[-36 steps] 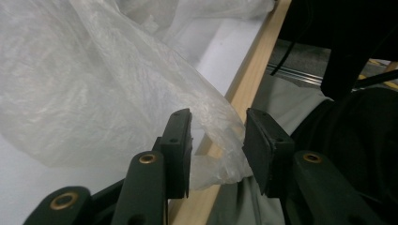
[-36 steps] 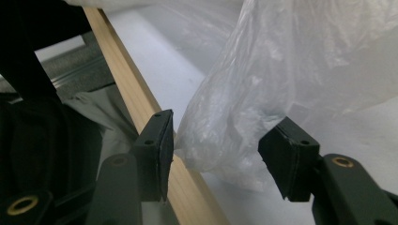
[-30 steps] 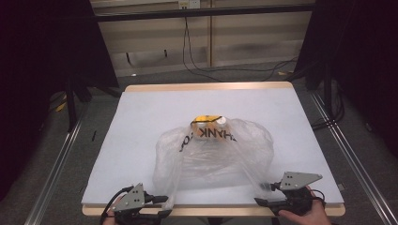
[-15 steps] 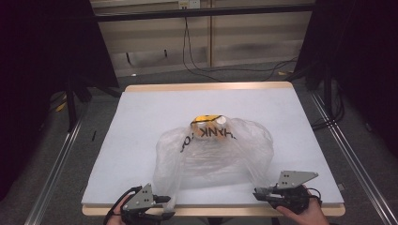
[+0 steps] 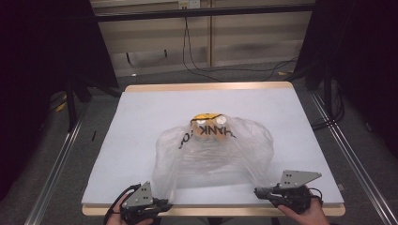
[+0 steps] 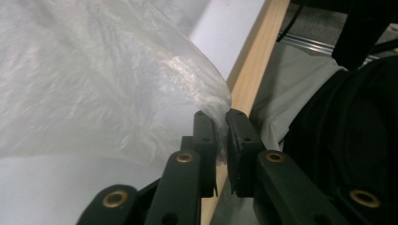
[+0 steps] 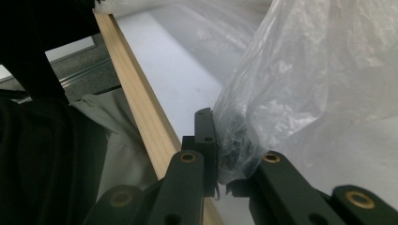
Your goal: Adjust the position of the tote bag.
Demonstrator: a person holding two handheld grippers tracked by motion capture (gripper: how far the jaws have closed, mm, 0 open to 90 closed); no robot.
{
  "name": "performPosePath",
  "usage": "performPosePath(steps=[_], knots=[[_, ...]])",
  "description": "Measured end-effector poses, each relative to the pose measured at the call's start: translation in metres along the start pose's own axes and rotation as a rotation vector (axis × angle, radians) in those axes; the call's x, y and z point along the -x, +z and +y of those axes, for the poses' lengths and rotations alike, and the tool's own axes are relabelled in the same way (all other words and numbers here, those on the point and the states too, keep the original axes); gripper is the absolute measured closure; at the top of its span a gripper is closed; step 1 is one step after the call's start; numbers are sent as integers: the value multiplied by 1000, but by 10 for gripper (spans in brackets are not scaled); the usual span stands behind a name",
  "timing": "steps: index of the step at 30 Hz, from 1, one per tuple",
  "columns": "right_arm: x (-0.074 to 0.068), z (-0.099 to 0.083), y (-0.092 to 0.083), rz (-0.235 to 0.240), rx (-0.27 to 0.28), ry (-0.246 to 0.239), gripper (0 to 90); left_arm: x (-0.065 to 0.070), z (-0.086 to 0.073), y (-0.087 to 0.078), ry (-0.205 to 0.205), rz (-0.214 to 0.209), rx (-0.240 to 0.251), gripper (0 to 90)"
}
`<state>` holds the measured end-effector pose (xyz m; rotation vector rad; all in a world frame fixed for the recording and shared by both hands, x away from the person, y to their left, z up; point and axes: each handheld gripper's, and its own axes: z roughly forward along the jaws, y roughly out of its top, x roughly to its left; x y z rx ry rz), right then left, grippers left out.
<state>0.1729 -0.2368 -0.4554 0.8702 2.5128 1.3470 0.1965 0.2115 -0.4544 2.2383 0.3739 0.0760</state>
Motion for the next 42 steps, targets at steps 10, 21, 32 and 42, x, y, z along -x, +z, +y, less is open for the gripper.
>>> performPosePath(steps=[10, 21, 32, 42], knots=[[1, 2, -7, -3, 56, -16, 863, -4, 2, -9, -26, -10, 112, 871], [3, 16, -17, 2, 140, -19, 872, -7, 10, -22, -45, -22, 219, 872], [14, 39, -34, 1, 247, -21, 877, -19, 23, -37, -56, -3, 288, 876], [24, 59, -45, -32, 305, -42, 878, -30, 51, -64, -40, 70, 377, 877]])
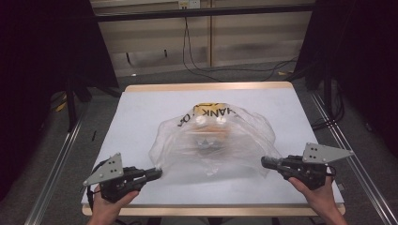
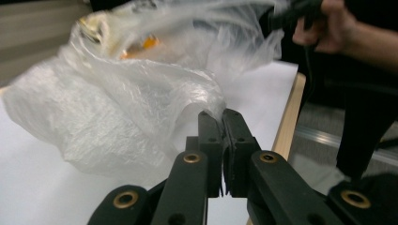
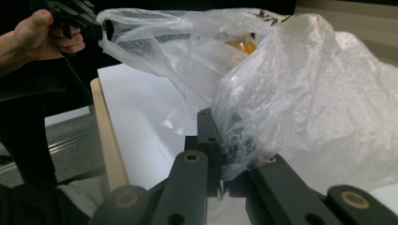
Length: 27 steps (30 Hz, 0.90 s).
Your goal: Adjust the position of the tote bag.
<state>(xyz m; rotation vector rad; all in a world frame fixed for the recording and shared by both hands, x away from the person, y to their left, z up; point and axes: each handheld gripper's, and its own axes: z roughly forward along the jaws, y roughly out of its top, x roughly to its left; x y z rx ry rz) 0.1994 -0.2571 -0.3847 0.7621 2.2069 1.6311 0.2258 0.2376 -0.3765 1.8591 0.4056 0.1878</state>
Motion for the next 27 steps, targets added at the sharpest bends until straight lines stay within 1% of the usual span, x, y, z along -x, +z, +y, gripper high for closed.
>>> performPosePath(steps=[2, 3, 4, 5, 6, 8, 9, 10, 11, 12, 13, 14, 15, 17, 18, 19, 20, 23, 24, 25, 26, 27], knots=[[2, 5, -1, 1, 14, -4, 879, -3, 6, -2, 16, 24, -14, 879], [3, 8, -1, -3, 18, -12, 879, -5, 7, -2, 15, 23, -2, 879], [3, 11, -1, -5, 24, -15, 879, -7, 8, -3, 16, 28, 0, 879], [4, 15, -1, -8, 23, -19, 878, -10, 10, -3, 10, 34, 12, 879], [5, 20, 0, -14, 16, -29, 878, -12, 12, -3, 1, 27, 24, 879], [7, 27, 0, -14, 24, -39, 879, -17, 16, -5, 0, 45, 48, 880], [8, 30, 0, -17, 33, -47, 879, -19, 18, -7, 3, 49, 58, 879], [8, 34, -1, -20, 46, -51, 879, -20, 19, -8, -6, 53, 74, 879], [10, 37, -1, -11, 61, -53, 879, -23, 22, -10, 2, 55, 74, 879], [10, 40, -1, -17, 66, -55, 879, -24, 23, -11, 0, 64, 85, 879], [11, 43, -1, -18, 63, -59, 879, -25, 25, -12, 2, 67, 83, 880], [12, 46, -2, -23, 67, -58, 879, -26, 26, -11, 3, 62, 88, 879], [14, 47, -2, -21, 77, -59, 879, -28, 27, -11, 7, 61, 89, 880], [17, 53, -3, -24, 94, -59, 879, -30, 31, -12, 10, 74, 74, 880], [18, 55, -3, -26, 103, -56, 879, -31, 32, -11, 7, 69, 81, 880], [19, 58, -3, -25, 112, -61, 879, -32, 33, -11, 15, 73, 80, 881], [20, 61, -3, -28, 116, -60, 879, -34, 35, -11, 7, 72, 83, 881], [23, 71, -4, -31, 133, -70, 879, -39, 42, -12, 8, 82, 90, 881], [24, 75, -5, -34, 139, -68, 879, -40, 44, -13, 12, 94, 90, 881], [26, 77, -5, -39, 149, -74, 879, -43, 48, -13, 8, 101, 99, 881], [27, 80, -6, -46, 152, -74, 879, -48, 51, -14, 11, 93, 125, 881], [28, 84, -7, -46, 165, -74, 879, -49, 54, -14, -1, 95, 135, 882]])
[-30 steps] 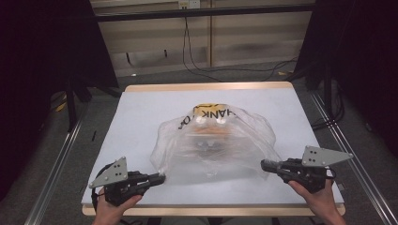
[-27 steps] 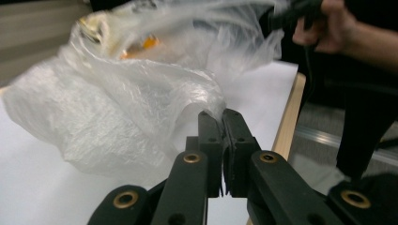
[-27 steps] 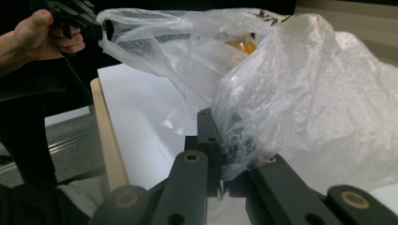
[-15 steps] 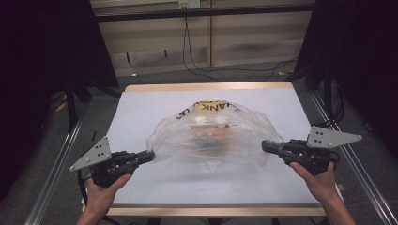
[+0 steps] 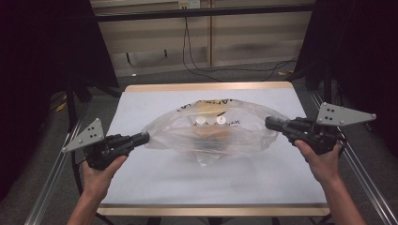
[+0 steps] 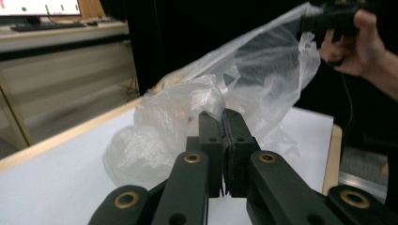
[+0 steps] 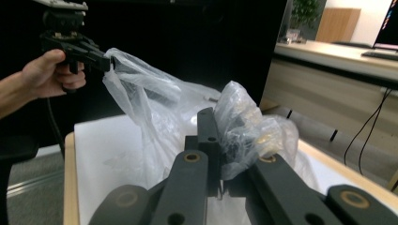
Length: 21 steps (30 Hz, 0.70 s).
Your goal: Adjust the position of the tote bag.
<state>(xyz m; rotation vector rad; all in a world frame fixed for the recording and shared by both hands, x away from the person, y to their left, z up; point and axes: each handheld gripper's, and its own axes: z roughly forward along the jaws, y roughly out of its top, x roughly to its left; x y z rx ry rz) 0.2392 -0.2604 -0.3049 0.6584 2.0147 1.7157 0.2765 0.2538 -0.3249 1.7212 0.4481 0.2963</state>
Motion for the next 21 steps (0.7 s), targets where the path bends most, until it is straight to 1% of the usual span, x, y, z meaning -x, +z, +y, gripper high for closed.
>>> performPosePath(steps=[1, 4, 5, 6, 7, 9, 10, 11, 13, 14, 19, 21], knots=[[1, 2, 0, -4, 8, -3, 879, -2, 4, 1, -4, 8, 10, 882], [6, 10, 2, -16, 31, -5, 880, -7, 14, 4, 13, 13, 22, 883], [8, 13, 3, -16, 37, -1, 879, -7, 18, 5, 30, 26, 20, 883], [10, 15, 4, -22, 40, -3, 879, -8, 21, 6, 34, 26, 16, 883], [13, 17, 5, -27, 42, -1, 880, -9, 24, 7, 29, 30, 27, 884], [17, 21, 7, -33, 46, 3, 879, -11, 30, 9, 34, 37, 30, 884], [19, 23, 8, -39, 49, 5, 879, -14, 33, 9, 41, 51, 22, 884], [22, 26, 8, -44, 49, 5, 879, -16, 36, 10, 40, 47, 33, 884], [25, 31, 9, -55, 53, 6, 879, -19, 40, 11, 37, 62, 36, 885], [26, 33, 9, -58, 56, 7, 879, -23, 44, 11, 43, 61, 37, 885], [36, 47, 8, -91, 74, 3, 879, -35, 57, 6, 31, 92, 64, 888], [39, 53, 8, -95, 81, 5, 879, -39, 62, 3, 28, 107, 71, 888]])
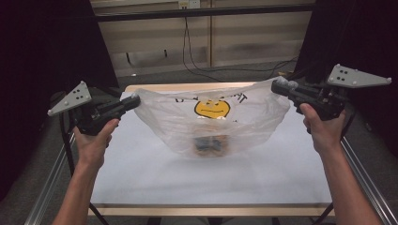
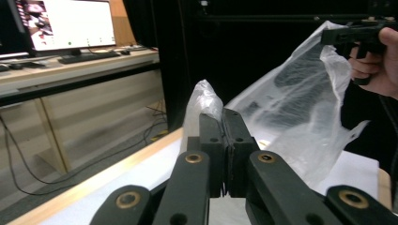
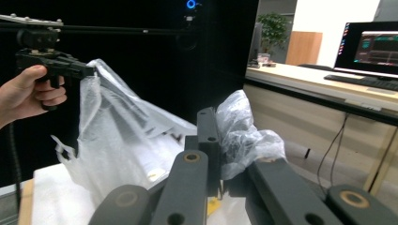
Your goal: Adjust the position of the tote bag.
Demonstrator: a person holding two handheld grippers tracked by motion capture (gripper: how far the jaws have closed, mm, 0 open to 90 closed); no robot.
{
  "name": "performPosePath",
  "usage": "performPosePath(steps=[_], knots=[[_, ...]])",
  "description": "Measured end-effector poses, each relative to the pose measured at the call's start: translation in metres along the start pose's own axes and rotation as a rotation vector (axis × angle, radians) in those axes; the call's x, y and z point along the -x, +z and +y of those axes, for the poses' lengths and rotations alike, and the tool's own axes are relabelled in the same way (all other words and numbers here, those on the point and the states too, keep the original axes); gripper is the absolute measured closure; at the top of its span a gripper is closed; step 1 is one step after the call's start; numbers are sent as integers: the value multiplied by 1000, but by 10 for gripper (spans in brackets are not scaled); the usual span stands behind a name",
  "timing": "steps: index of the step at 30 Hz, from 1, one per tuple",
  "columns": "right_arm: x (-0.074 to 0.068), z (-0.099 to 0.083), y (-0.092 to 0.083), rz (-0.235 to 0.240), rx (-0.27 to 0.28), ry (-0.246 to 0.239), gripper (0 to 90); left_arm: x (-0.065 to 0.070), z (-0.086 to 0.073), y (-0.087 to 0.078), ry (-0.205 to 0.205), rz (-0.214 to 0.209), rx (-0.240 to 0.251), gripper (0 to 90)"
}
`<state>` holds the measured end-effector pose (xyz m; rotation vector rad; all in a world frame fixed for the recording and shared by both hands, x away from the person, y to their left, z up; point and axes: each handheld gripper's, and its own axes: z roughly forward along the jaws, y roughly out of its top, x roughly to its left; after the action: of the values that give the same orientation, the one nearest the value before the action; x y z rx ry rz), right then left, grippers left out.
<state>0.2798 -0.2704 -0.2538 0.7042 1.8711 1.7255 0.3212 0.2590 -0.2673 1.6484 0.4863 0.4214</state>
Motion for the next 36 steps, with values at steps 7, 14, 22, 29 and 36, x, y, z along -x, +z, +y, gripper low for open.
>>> performPosePath(steps=[7, 14, 22, 29, 36], knots=[[12, 17, 9, -29, -7, 6, 879, -16, 5, -1, -9, 36, 5, 889], [24, 36, 14, -53, 4, 13, 879, -33, 15, 0, -12, 103, -10, 891], [29, 35, 28, -101, -49, 3, 880, -36, 5, 14, -16, 90, -47, 892], [32, 4, 27, -92, -102, 50, 881, -37, -18, 25, -39, 57, -89, 891], [37, -22, 27, -106, -176, 94, 881, -41, -34, 32, -56, 48, -150, 891]])
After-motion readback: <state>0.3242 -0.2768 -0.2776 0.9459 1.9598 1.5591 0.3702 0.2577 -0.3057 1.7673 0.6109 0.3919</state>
